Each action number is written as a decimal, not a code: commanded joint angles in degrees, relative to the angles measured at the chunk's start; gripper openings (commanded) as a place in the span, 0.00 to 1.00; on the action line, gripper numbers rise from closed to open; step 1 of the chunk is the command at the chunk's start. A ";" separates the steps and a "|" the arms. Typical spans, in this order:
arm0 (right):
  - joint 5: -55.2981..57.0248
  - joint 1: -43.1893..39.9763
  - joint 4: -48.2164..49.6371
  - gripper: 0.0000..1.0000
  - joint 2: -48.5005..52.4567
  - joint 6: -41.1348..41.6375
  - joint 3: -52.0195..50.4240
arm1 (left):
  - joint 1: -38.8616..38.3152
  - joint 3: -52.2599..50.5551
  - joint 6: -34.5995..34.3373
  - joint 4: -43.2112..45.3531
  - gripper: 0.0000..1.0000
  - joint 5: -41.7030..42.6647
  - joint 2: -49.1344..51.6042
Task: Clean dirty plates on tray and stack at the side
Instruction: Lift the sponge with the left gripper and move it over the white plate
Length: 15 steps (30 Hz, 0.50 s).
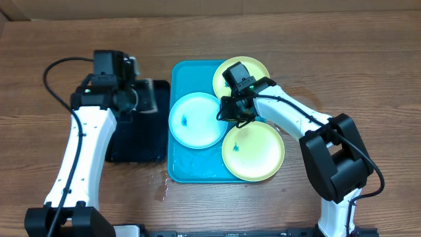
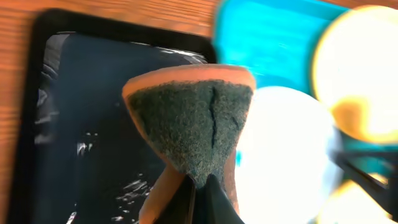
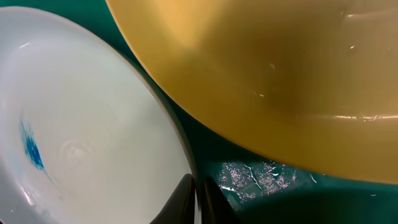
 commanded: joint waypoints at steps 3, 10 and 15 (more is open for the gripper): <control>-0.11 0.66 -0.24 0.10 0.92 1.53 -0.09 | -6.25 0.66 1.95 1.49 0.04 8.00 1.60; -0.09 0.66 -0.22 0.16 0.92 1.53 -0.09 | -13.03 0.66 -0.26 2.19 0.04 2.69 6.69; -0.09 0.66 -0.22 0.16 0.92 1.53 -0.09 | -14.12 0.63 -0.87 4.79 0.04 1.33 10.78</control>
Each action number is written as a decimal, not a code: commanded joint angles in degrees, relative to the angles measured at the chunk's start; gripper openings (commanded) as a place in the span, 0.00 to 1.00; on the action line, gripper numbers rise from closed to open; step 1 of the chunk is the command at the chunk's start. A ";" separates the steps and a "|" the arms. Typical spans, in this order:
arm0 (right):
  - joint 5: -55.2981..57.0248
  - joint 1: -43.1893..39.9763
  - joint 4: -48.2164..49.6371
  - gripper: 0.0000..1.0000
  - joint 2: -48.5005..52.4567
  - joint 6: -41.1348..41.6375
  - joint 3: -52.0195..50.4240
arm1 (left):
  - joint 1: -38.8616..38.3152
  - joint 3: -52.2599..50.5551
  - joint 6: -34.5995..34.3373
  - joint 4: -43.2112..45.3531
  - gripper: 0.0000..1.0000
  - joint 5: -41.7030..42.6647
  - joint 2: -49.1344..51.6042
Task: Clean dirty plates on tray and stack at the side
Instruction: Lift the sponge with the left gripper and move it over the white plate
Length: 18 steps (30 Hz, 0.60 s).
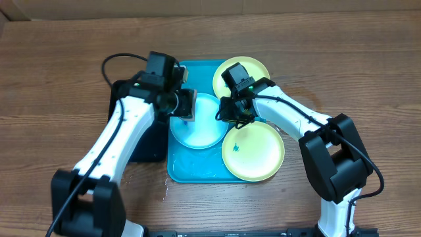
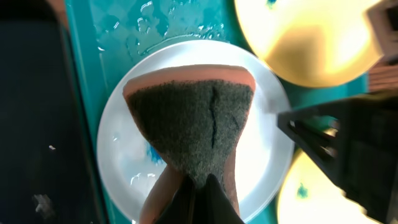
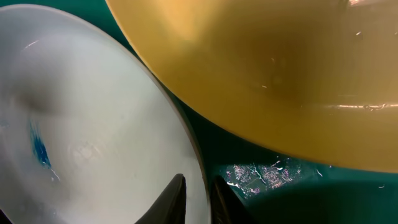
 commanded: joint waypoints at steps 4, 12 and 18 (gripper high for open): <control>-0.04 0.33 0.22 0.17 0.92 0.24 -0.09 | -0.11 0.66 -0.66 3.76 0.04 -1.86 3.72; -0.02 0.33 0.24 0.18 0.92 0.24 -0.09 | -0.22 0.63 -0.63 4.28 0.04 -2.12 4.44; -0.02 0.33 0.22 0.21 0.92 0.24 -0.09 | -0.44 0.63 -0.63 4.20 0.04 -2.95 7.48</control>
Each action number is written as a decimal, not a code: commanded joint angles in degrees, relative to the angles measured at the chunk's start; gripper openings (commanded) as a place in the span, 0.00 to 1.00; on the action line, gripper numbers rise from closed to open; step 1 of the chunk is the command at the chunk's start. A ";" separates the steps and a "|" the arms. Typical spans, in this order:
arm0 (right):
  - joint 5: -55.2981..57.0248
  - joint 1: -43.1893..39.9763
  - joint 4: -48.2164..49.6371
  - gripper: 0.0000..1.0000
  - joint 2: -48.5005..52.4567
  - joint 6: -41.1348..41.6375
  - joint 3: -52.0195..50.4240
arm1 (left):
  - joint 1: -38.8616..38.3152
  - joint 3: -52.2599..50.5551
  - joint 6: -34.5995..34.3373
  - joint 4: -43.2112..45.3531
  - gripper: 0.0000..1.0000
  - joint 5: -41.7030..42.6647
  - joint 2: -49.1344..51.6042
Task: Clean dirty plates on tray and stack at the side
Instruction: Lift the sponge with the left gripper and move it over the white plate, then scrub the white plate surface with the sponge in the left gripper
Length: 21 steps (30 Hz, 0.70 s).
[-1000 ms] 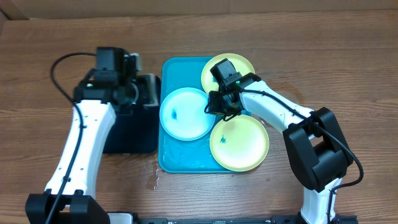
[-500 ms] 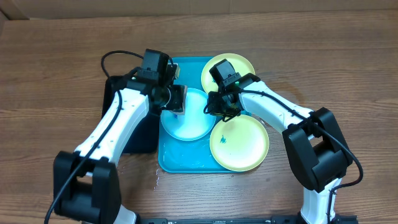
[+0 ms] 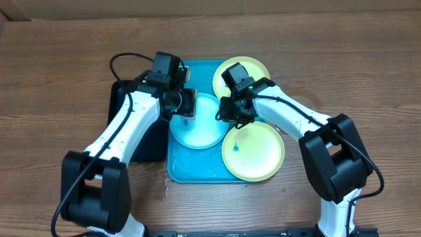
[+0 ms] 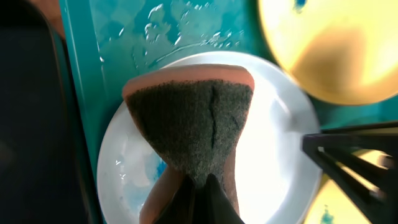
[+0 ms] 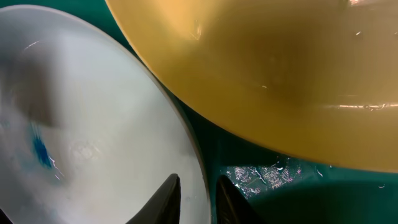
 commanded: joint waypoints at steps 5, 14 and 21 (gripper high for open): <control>-0.04 0.33 0.17 0.17 0.92 0.11 -0.09 | -0.37 0.63 -0.59 -0.04 0.04 -1.20 5.35; -0.02 0.33 0.17 0.04 0.92 0.11 -0.09 | -0.37 0.63 -2.51 -1.31 0.04 -1.20 7.39; 0.00 0.33 0.17 0.04 0.92 0.11 -0.09 | -0.33 2.08 -2.58 -3.06 0.04 0.96 7.37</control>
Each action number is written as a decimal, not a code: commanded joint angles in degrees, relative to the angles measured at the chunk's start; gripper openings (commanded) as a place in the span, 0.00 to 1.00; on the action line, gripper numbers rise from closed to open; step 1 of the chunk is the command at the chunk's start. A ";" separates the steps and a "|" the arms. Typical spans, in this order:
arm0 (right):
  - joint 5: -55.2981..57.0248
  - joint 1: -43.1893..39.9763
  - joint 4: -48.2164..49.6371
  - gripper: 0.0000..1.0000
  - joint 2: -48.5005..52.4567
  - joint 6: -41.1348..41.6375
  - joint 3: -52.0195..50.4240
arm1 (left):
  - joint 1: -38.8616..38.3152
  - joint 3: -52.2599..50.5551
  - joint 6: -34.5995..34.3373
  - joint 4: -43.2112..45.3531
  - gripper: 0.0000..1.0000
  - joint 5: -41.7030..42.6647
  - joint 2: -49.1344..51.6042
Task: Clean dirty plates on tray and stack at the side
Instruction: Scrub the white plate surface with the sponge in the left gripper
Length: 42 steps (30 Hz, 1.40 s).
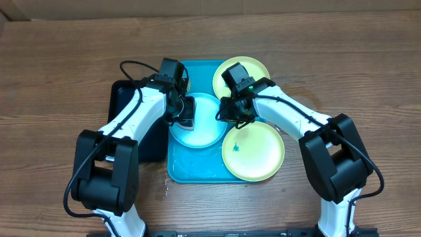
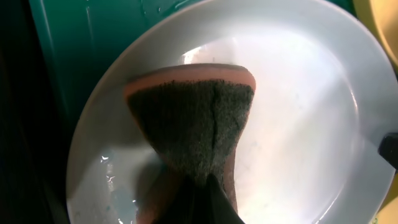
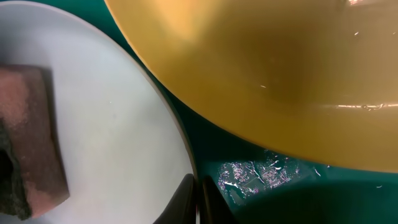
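Note:
A white plate [image 1: 205, 130] lies on the blue tray [image 1: 197, 170]. My left gripper [image 2: 200, 194] is shut on an orange sponge [image 2: 193, 124] with a dark scouring face, which it presses onto the left part of the white plate [image 2: 298, 124]. My right gripper [image 3: 198, 200] is shut on the right rim of the white plate [image 3: 124, 124]; the sponge [image 3: 31, 140] shows at that view's left edge. Overhead, the left gripper [image 1: 186, 113] and right gripper [image 1: 231, 113] flank the plate. No blue stain shows on the white plate around the sponge.
Two yellow plates share the tray: one at the back [image 1: 253, 68], one at the front right [image 1: 258, 155] carrying a small blue stain. A black tray [image 1: 135, 141] lies left of the blue tray. The back yellow plate [image 3: 280, 74] overhangs my right gripper.
The sponge, then just over the white plate beside its blue stain, now presses on the plate where the stain was. My right jaws, then apart at the rim, are closed on it.
My left gripper held the sponge over the black tray while my right pinched the white plate's rim. The sponge was then above the stained plate and my right jaws stood apart. Now the sponge is on the plate and the rim is pinched again.

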 commanded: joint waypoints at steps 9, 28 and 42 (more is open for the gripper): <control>-0.07 0.33 0.26 0.42 0.92 0.20 -0.09 | -0.33 7.85 -0.87 -8.37 0.04 1.53 0.48; -0.07 0.44 -0.42 0.08 1.95 0.20 -0.09 | -0.39 4.24 -4.87 -9.05 0.04 -7.54 0.52; -0.07 0.44 -0.59 0.08 1.95 0.20 -0.09 | -2.69 -0.52 -5.88 -2.03 0.04 -5.90 1.62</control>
